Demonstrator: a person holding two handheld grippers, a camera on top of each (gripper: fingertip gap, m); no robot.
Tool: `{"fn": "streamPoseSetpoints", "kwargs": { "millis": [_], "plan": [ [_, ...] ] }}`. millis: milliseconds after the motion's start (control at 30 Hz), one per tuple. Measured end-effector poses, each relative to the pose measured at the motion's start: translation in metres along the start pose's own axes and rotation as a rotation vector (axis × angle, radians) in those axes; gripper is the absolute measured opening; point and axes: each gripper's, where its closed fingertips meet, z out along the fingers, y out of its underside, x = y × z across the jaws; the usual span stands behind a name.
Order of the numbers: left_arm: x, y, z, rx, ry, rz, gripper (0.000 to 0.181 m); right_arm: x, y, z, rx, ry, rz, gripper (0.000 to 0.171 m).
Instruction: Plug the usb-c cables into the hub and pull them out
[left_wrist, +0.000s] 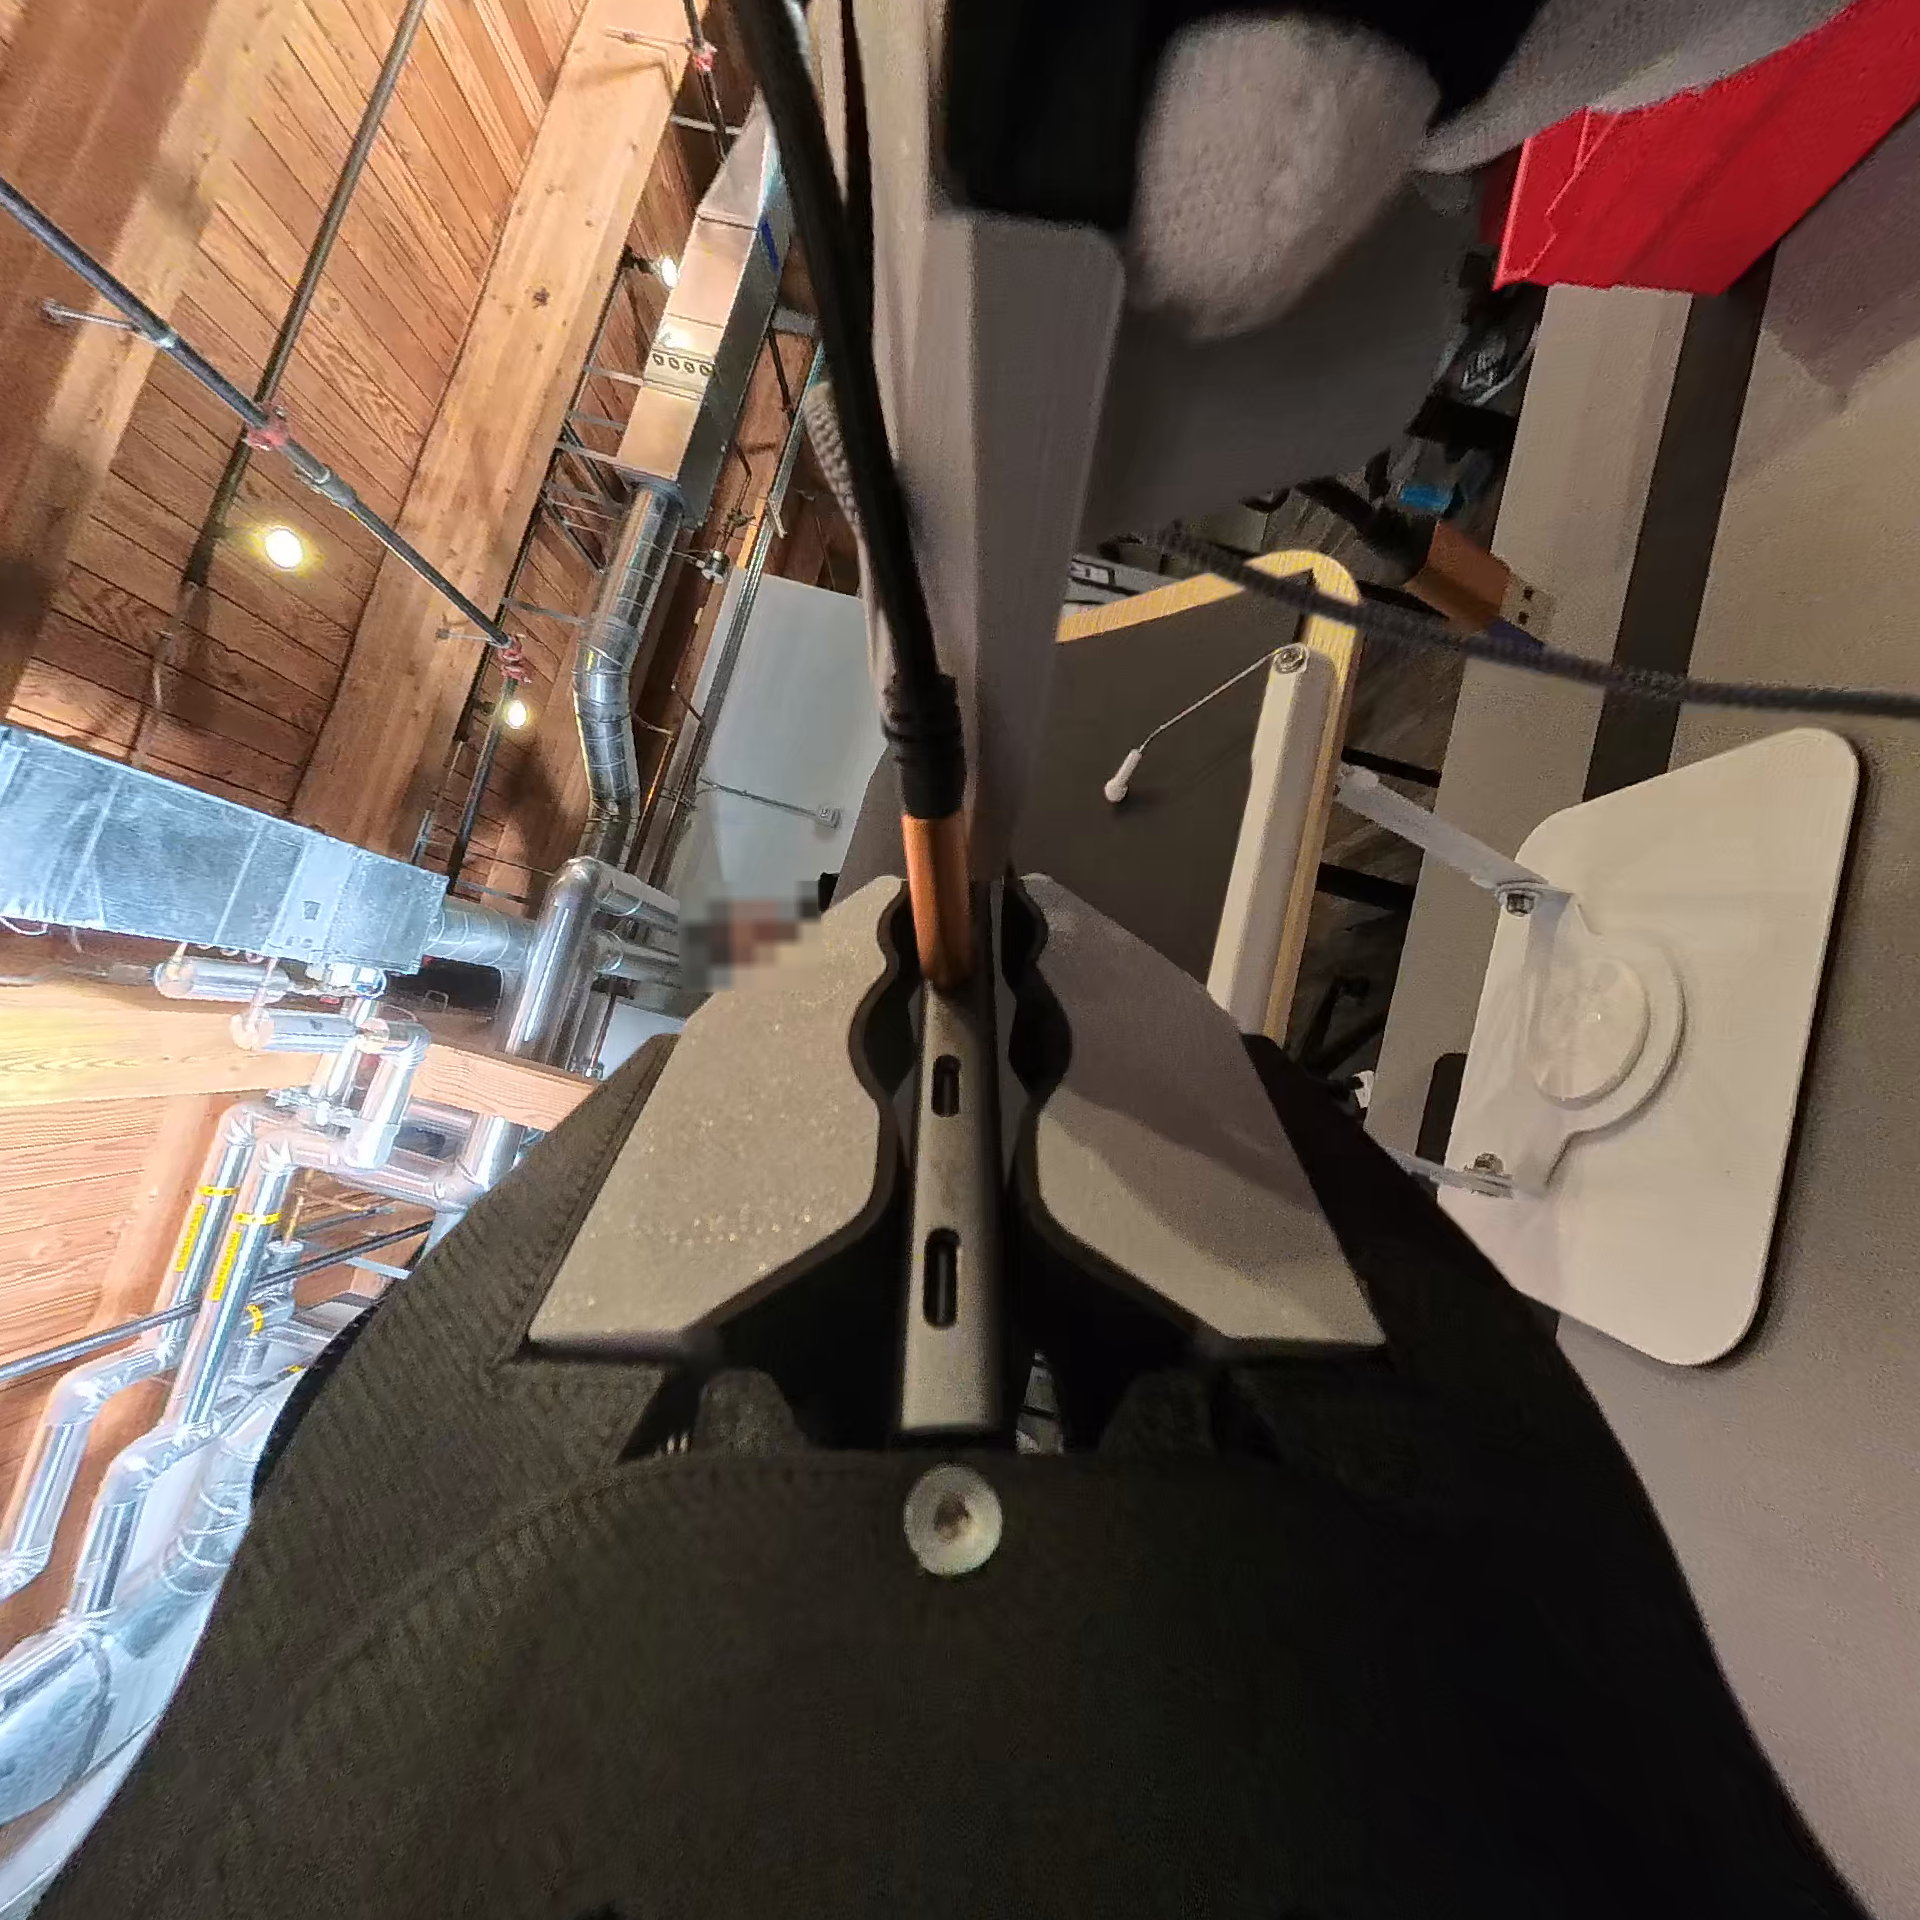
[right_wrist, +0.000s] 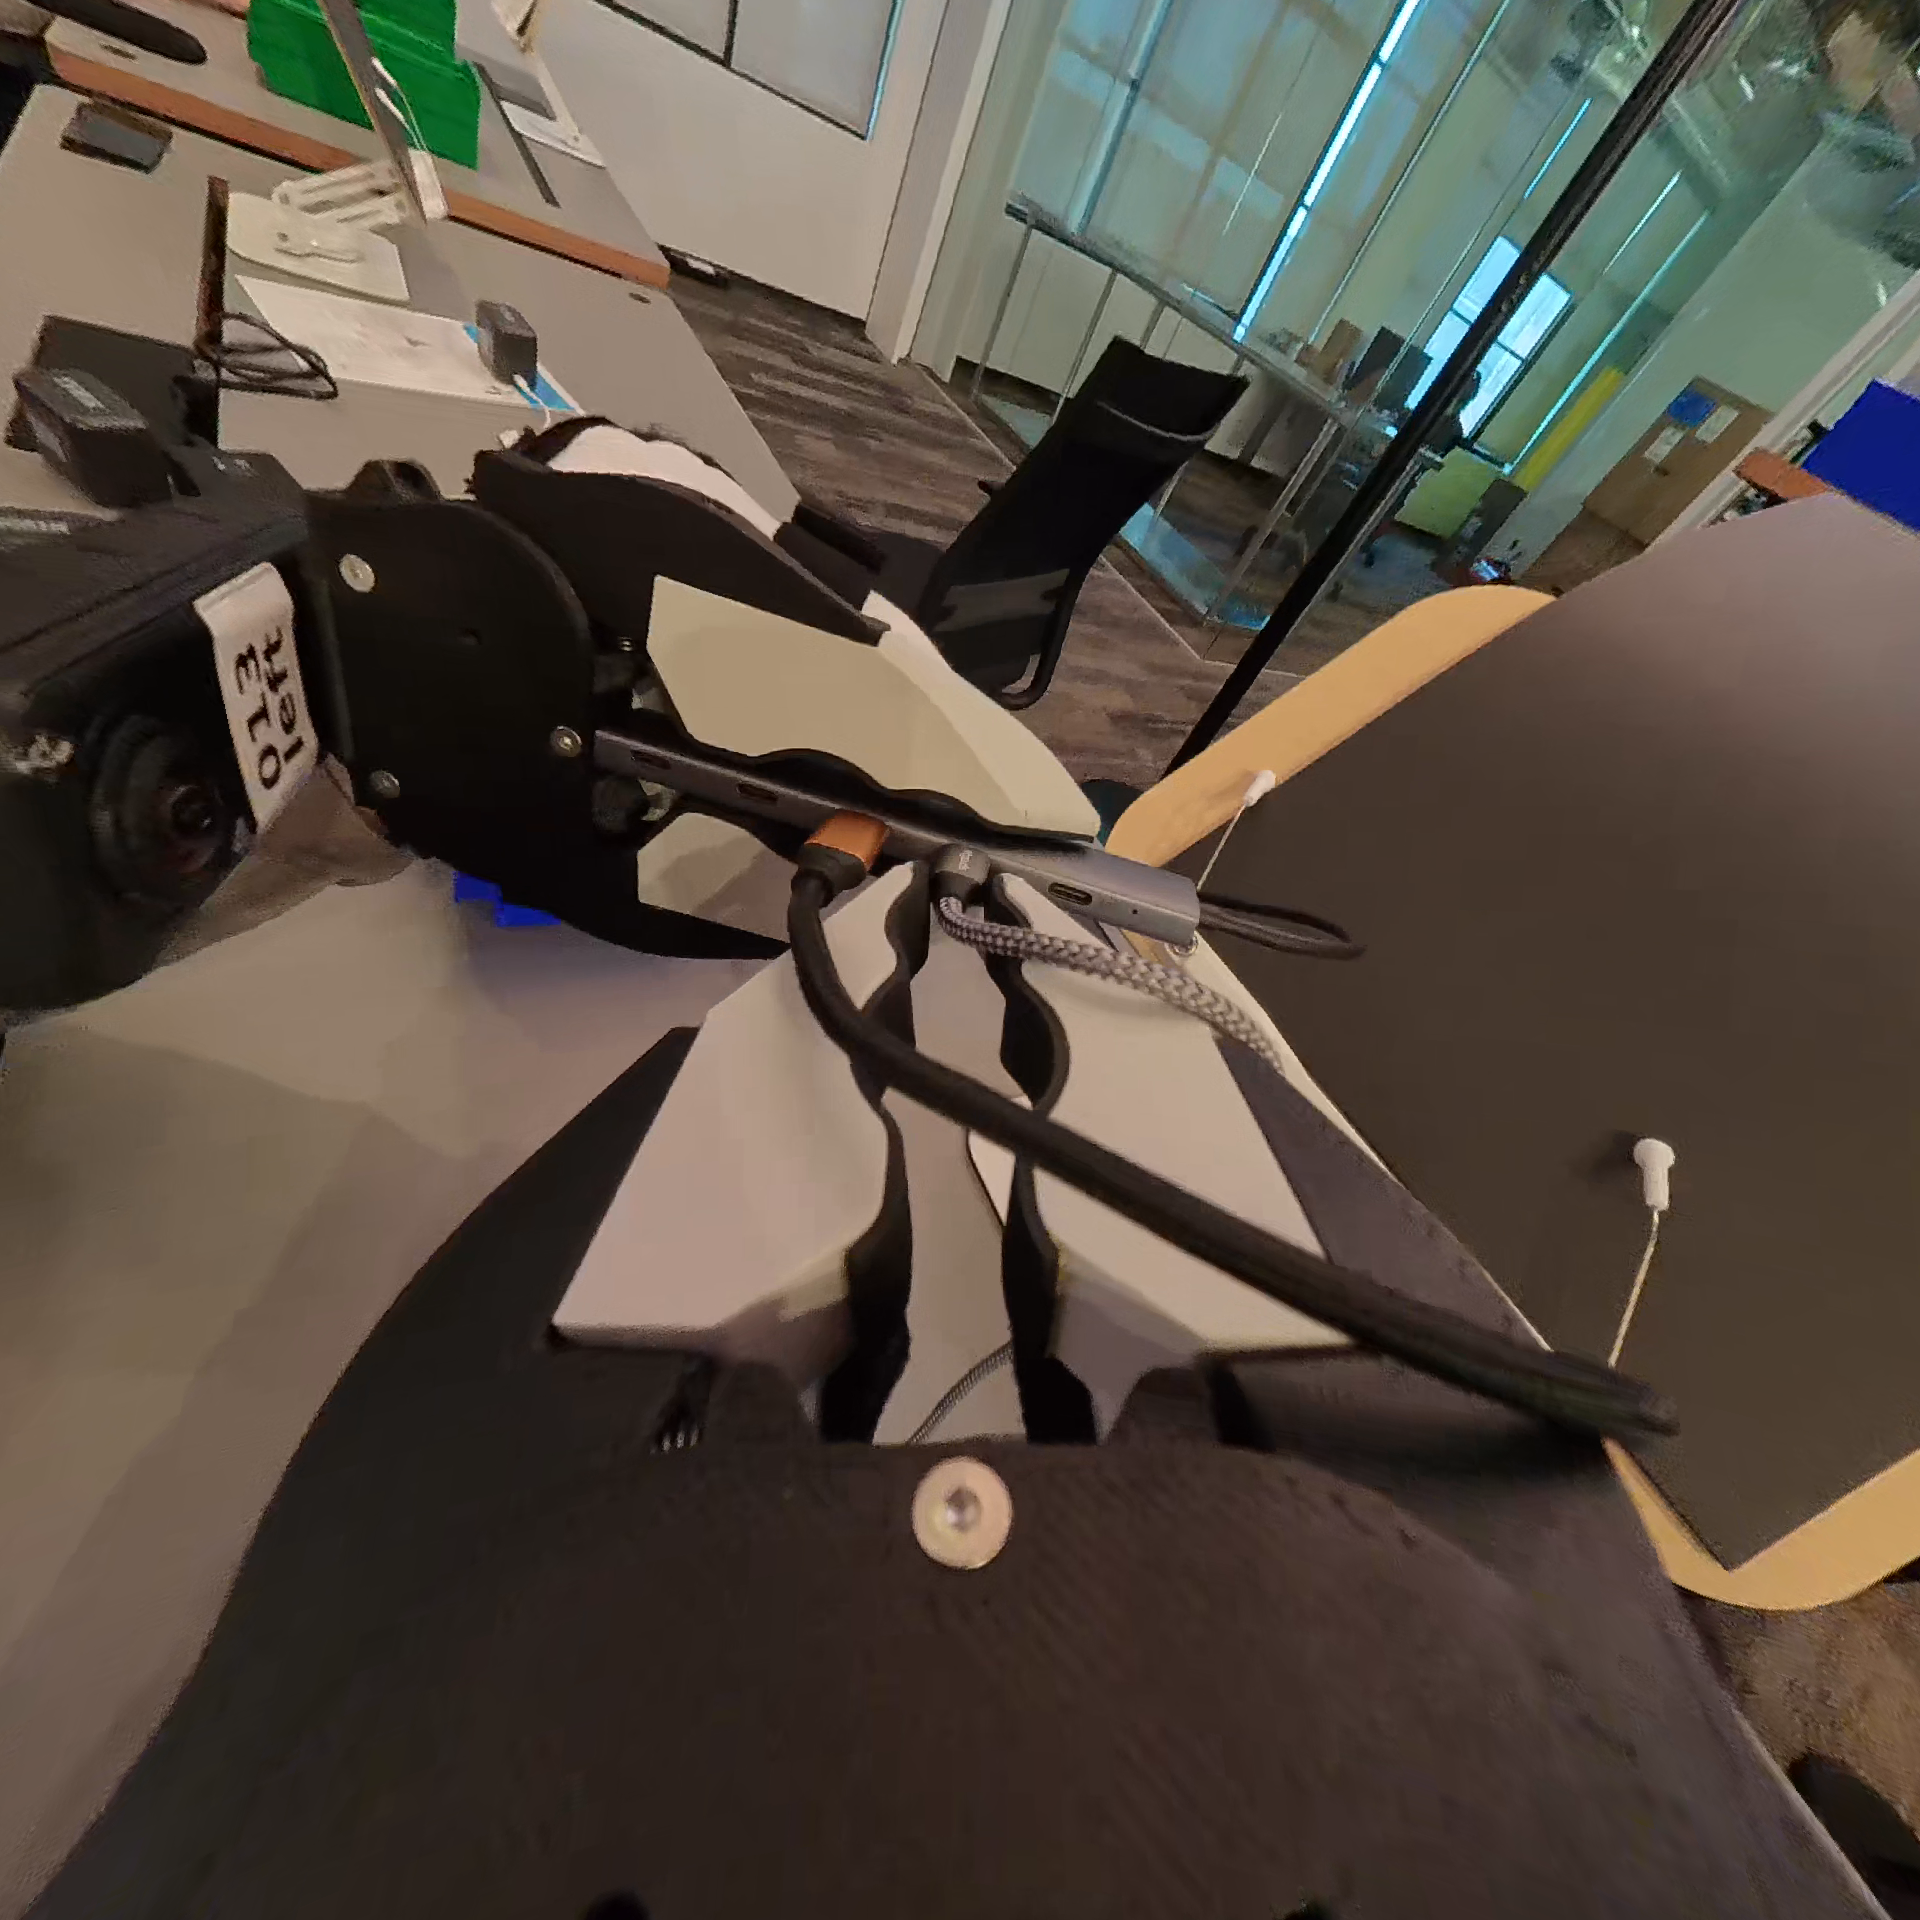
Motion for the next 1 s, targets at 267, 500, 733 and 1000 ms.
{"fn": "streamPoseSetpoints", "kwargs": {
  "millis": [267,500,733,1000],
  "plan": [
    [0.004,-0.001,0.001,0.01,0.01,-0.001,0.015,0.001,-0.002,-0.001,0.023,-0.008,0.022,0.007],
    [0.007,0.007,0.002,0.016,0.016,-0.037,0.015,0.002,0.0,0.007,0.021,0.046,-0.017,0.007],
    [0.017,0.02,0.005,0.004,0.043,-0.081,0.015,0.004,0.008,0.016,0.011,0.084,-0.016,0.006],
    [0.013,0.022,0.003,-0.012,0.037,-0.113,0.016,0.002,0.003,0.013,0.034,0.062,-0.008,0.007]
  ]
}}
